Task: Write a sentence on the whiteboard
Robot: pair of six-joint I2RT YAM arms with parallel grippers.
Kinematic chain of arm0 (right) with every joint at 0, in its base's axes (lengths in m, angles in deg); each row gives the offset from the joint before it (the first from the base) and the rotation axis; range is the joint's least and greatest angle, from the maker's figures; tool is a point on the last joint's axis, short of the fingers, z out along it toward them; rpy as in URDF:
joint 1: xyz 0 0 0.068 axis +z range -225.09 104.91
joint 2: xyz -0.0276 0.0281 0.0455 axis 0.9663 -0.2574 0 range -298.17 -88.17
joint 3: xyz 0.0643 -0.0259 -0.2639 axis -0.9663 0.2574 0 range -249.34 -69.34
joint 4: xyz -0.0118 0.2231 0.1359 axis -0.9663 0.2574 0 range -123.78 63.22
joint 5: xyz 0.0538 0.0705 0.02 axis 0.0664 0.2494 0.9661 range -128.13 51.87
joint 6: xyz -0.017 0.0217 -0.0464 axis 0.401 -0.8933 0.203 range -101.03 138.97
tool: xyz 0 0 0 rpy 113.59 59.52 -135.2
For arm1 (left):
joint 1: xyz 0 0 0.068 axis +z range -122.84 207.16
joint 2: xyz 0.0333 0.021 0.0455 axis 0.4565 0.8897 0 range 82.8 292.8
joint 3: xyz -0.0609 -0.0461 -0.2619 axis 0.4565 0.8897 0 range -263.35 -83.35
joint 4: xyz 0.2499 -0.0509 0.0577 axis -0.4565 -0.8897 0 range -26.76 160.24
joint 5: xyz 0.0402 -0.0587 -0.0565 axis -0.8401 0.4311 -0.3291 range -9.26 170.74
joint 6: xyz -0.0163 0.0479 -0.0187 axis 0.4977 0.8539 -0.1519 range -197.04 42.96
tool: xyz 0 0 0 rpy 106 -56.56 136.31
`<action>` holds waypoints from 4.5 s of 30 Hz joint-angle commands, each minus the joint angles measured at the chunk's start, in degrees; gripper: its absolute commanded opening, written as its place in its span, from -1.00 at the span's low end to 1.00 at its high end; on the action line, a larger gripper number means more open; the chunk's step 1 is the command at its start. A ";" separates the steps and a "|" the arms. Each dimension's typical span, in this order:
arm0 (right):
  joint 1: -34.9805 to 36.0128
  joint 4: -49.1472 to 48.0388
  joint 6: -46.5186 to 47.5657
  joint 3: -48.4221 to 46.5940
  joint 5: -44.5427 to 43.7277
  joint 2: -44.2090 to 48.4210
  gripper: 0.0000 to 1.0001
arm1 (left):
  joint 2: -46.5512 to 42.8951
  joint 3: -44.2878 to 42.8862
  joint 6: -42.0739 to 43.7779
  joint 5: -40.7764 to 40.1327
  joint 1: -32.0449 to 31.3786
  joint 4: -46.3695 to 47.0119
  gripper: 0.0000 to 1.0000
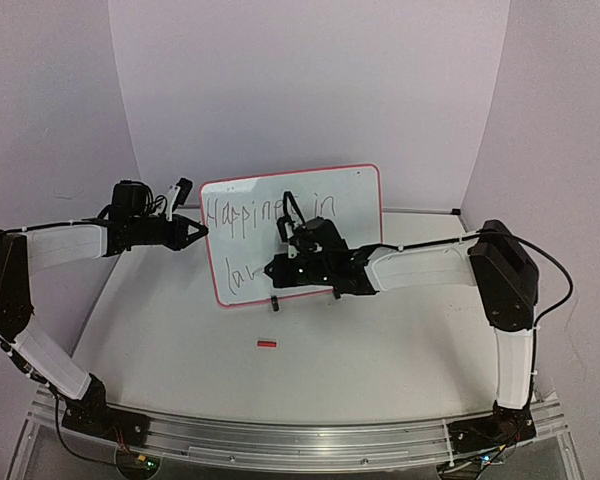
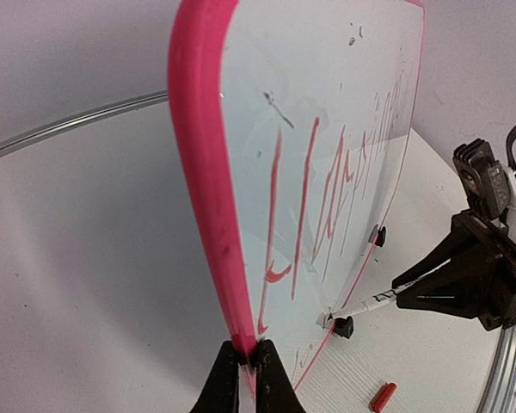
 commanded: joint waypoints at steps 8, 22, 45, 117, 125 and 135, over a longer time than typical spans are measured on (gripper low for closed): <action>-0.82 -0.94 0.61 -1.93 -3.10 2.74 -1.00 | -0.89 -0.84 2.71 -1.86 -0.01 0.28 -1.00; -0.81 -0.94 -1.65 2.69 -0.15 2.65 -1.00 | -0.78 -0.95 2.65 -1.78 -0.02 0.37 -1.00; -0.92 -2.87 -1.42 5.43 -3.26 8.25 -1.00 | -0.58 -0.94 2.63 -1.69 0.02 0.46 -1.00; -2.55 -2.52 -0.33 1.85 -1.91 5.38 -1.00 | 0.92 -1.75 2.82 -1.61 0.00 0.37 -1.00; -2.61 -2.35 -2.40 6.07 0.24 5.73 -1.00 | 0.80 -1.71 2.77 -1.52 -0.04 0.37 -1.00; -2.06 -2.34 -4.04 7.48 2.50 2.90 -1.00 | 0.52 -1.65 2.73 -1.50 -0.03 0.37 -1.00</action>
